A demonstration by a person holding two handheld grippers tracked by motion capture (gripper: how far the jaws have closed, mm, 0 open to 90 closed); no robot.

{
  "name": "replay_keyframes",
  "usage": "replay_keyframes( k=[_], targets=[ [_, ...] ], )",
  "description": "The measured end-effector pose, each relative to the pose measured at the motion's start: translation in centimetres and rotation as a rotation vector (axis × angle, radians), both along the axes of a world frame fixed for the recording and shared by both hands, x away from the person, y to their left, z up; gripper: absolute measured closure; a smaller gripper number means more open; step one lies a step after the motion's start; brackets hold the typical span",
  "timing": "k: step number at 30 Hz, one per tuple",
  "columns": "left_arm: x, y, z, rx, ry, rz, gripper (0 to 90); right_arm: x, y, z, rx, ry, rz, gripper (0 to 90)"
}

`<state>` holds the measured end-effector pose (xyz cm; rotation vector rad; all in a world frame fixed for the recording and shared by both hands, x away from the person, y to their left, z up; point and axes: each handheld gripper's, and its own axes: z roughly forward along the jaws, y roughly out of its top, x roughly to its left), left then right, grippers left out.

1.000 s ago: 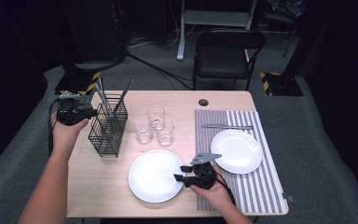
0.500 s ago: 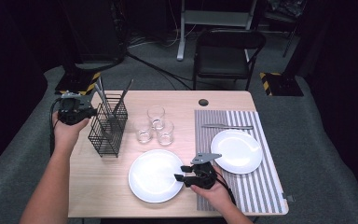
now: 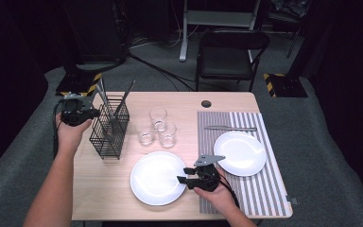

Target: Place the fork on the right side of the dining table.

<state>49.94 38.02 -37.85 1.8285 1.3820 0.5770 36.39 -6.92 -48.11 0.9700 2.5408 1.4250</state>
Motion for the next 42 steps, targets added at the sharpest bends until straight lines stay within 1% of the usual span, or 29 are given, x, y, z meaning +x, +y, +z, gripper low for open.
replay_keyframes(
  k=[3,5,9,14,21,24,25,27,28,29,30,32,34,37,39,42],
  targets=[
    [0.0,0.1,-0.1,0.003,-0.005,-0.001,79.7,0.0,0.0,0.0,0.0,-0.001,0.0,53.4],
    [-0.1,0.1,-0.1,-0.007,-0.009,0.004,81.4,0.0,0.0,0.0,-0.001,-0.001,-0.002,53.4],
    [-0.1,0.0,-0.1,0.009,-0.012,0.0,81.7,0.0,-0.1,0.0,-0.002,-0.001,-0.001,53.3],
    [-0.2,0.0,-0.2,0.008,-0.023,0.002,82.5,0.1,-0.1,0.0,-0.001,-0.001,-0.002,53.4],
    [-0.4,0.0,-0.1,0.01,-0.019,-0.002,83.0,0.1,-0.1,-0.1,0.0,0.002,-0.003,53.4],
    [-0.5,0.0,-0.1,0.003,-0.023,-0.001,83.1,0.1,-0.1,-0.1,0.0,0.001,-0.005,53.4],
    [-0.6,0.0,-0.2,0.002,-0.029,0.003,83.1,0.1,-0.1,-0.1,-0.001,0.0,-0.007,53.4],
    [-0.7,0.0,-0.1,0.008,-0.024,-0.003,83.2,0.1,-0.1,-0.1,-0.001,0.0,-0.007,53.4],
    [-0.7,0.0,-0.1,0.007,-0.028,-0.003,83.1,0.1,-0.1,-0.1,-0.002,0.0,-0.006,53.4],
    [-0.7,0.0,-0.1,0.004,-0.034,-0.005,83.3,0.1,-0.1,-0.1,-0.001,0.002,-0.007,53.4],
    [-0.8,0.0,-0.1,-0.004,-0.027,-0.012,83.7,0.1,-0.1,-0.1,0.0,0.003,-0.006,53.4],
    [-0.8,-0.1,-0.1,-0.001,-0.036,-0.018,84.0,0.1,-0.1,-0.1,-0.001,0.004,-0.006,53.4],
    [-0.9,-0.3,0.0,-0.008,-0.033,-0.024,84.4,0.1,0.0,-0.2,0.001,0.007,-0.011,53.4],
    [-0.9,-0.5,0.0,-0.016,-0.037,-0.036,85.0,0.2,-0.1,-0.2,0.001,0.007,-0.004,53.4],
    [-1.0,-0.6,0.0,-0.015,-0.037,-0.044,85.2,0.1,-0.1,-0.2,0.004,0.013,-0.008,53.4],
    [-1.1,-0.8,0.1,-0.004,-0.039,-0.053,85.4,0.2,-0.1,-0.2,0.004,0.007,-0.006,53.4]
  ],
)
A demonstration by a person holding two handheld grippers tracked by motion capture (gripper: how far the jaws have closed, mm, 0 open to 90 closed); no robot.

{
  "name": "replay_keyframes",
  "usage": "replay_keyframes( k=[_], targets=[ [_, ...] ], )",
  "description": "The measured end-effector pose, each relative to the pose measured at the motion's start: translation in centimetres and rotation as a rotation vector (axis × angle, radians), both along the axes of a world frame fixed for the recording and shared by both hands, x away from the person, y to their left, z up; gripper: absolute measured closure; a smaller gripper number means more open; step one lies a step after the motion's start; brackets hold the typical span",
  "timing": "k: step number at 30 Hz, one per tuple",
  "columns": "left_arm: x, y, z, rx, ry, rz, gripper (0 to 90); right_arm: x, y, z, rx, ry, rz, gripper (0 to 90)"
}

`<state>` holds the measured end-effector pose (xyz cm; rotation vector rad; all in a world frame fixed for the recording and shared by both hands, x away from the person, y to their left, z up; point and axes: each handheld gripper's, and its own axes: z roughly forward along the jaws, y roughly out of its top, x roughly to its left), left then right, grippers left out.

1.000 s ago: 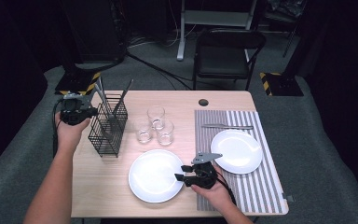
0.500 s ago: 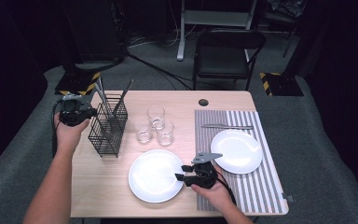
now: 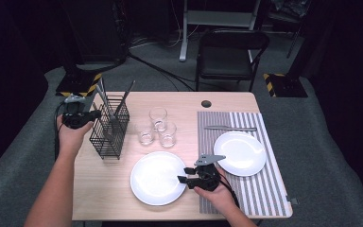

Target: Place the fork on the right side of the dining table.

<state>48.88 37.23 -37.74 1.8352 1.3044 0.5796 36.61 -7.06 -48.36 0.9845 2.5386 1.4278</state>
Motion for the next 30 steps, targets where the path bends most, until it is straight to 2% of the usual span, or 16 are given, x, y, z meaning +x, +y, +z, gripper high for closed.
replay_keyframes(
  k=[7,13,30],
  targets=[
    [-0.1,0.0,0.1,0.001,0.0,-0.002,85.6,0.0,0.0,0.0,0.0,0.0,0.0,53.4],
    [-0.2,-0.2,0.4,0.041,-0.004,-0.012,86.9,0.0,-0.1,0.0,0.0,0.002,-0.003,53.4],
    [-0.4,-0.4,1.3,0.044,-0.023,-0.017,86.9,0.1,0.0,0.0,0.001,0.008,-0.011,53.4]
  ],
)
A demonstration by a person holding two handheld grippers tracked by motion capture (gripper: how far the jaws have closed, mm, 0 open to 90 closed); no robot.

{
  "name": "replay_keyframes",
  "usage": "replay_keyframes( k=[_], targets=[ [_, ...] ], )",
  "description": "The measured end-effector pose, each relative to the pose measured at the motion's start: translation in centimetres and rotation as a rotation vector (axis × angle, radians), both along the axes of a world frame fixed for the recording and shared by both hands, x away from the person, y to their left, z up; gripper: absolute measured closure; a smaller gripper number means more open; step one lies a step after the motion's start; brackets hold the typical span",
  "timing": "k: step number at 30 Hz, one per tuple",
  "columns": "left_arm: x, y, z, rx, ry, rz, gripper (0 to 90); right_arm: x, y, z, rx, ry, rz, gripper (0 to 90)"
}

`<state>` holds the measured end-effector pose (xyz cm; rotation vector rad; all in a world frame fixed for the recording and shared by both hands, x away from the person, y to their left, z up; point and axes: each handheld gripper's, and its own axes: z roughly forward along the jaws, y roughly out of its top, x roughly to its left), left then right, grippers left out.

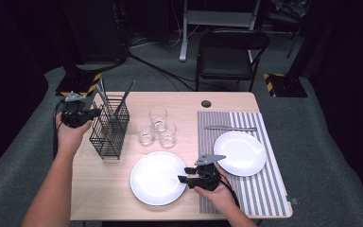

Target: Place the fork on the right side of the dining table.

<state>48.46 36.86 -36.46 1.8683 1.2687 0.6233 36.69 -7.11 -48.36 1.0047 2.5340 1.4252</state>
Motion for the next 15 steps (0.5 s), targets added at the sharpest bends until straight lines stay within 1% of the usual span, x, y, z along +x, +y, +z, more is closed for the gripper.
replay_keyframes(
  k=[2,3,4,8,15],
  targets=[
    [-0.1,0.0,0.2,0.001,0.004,-0.001,86.9,0.0,0.0,0.0,0.001,0.0,0.001,53.4],
    [-0.1,0.0,0.3,-0.005,-0.006,0.001,86.9,0.0,0.0,0.0,0.001,0.0,0.001,53.4],
    [-0.2,0.0,0.4,-0.009,-0.001,0.002,86.9,0.0,0.0,0.0,0.0,0.0,0.001,53.4],
    [-0.3,0.0,0.7,0.0,-0.001,-0.003,86.9,0.0,0.0,0.0,-0.001,0.002,0.0,53.4],
    [-0.5,-0.1,1.3,0.0,-0.012,-0.008,86.9,0.0,0.0,0.0,-0.003,0.001,0.003,53.4]
  ],
)
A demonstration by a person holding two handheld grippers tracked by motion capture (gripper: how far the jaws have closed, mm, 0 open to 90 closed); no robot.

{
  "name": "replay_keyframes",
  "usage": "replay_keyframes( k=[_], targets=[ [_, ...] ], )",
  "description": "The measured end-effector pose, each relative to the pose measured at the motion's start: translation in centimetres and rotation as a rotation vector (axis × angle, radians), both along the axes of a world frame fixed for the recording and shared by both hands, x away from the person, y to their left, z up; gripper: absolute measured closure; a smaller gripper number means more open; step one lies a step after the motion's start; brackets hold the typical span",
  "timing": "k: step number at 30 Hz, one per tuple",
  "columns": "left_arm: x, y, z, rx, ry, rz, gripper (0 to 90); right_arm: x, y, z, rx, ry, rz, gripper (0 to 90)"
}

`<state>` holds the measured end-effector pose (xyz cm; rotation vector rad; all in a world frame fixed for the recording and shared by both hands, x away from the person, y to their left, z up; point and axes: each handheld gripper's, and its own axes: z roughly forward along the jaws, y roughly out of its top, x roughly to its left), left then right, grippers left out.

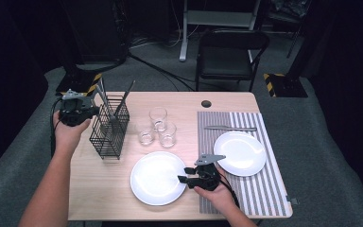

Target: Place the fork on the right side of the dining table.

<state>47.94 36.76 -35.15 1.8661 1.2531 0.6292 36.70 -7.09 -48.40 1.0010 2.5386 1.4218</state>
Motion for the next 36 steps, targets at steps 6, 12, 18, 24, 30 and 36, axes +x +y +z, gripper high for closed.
replay_keyframes(
  k=[6,12,18,24,30,36],
  targets=[
    [-0.3,-0.3,0.8,-0.001,-0.009,-0.015,86.9,0.0,0.0,0.0,0.001,0.002,0.003,53.4],
    [-0.5,-0.6,1.7,0.008,-0.013,-0.029,86.9,0.0,0.0,0.0,0.005,0.003,-0.004,53.4],
    [-0.9,-0.7,2.7,0.015,-0.02,-0.03,86.9,0.0,-0.1,0.1,0.009,0.001,-0.006,53.4],
    [-1.3,-0.7,3.8,0.024,-0.022,-0.04,86.9,0.0,-0.1,0.1,0.01,0.003,-0.007,53.3],
    [-1.6,-0.9,4.6,0.021,-0.029,-0.054,86.9,0.0,-0.1,0.1,0.013,0.007,-0.006,53.4],
    [-1.7,-1.2,5.1,0.026,-0.029,-0.064,86.9,0.0,-0.1,0.1,0.013,0.0,-0.004,53.4]
  ],
)
